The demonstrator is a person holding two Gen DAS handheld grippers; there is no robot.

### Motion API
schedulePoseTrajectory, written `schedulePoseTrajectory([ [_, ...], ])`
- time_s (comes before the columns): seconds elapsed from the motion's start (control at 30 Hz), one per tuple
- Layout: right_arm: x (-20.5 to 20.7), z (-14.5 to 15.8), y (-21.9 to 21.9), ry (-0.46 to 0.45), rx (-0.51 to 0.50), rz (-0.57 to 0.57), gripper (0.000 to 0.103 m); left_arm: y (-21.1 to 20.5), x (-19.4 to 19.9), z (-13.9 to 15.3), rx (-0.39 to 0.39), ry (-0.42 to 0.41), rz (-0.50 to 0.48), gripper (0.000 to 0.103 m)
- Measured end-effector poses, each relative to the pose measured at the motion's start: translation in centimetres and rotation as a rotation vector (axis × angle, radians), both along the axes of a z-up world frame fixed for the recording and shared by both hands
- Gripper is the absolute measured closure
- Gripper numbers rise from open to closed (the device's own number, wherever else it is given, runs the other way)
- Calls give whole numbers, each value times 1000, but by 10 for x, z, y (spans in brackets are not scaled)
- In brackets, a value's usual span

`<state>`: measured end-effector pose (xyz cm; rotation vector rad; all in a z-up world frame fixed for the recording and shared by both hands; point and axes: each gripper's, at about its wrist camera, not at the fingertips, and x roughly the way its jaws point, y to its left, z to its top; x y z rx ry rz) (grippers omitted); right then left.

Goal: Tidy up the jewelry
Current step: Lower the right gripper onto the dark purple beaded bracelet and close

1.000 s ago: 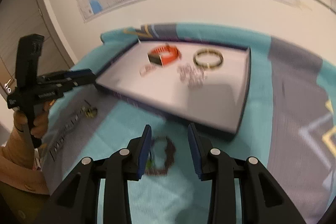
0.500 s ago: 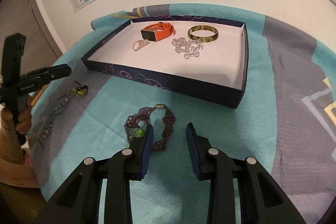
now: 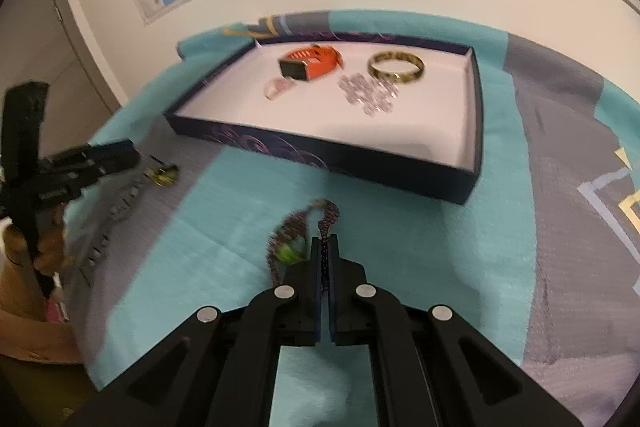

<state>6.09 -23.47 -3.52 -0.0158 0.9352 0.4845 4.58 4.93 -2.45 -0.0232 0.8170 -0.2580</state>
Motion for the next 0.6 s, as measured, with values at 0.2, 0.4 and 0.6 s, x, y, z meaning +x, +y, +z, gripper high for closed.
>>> schedulePoseTrajectory([
  [0.2, -4, 24, 7, -55, 77, 34, 102, -1, -4, 2, -2, -11, -15, 44],
  [0.4, -11, 40, 10, -90, 129, 52, 102, -5, -9, 1, 6, -14, -41, 46],
  [0.6, -16, 48, 8, -112, 148, 55, 102, -12, -14, -2, 24, -14, -74, 47],
])
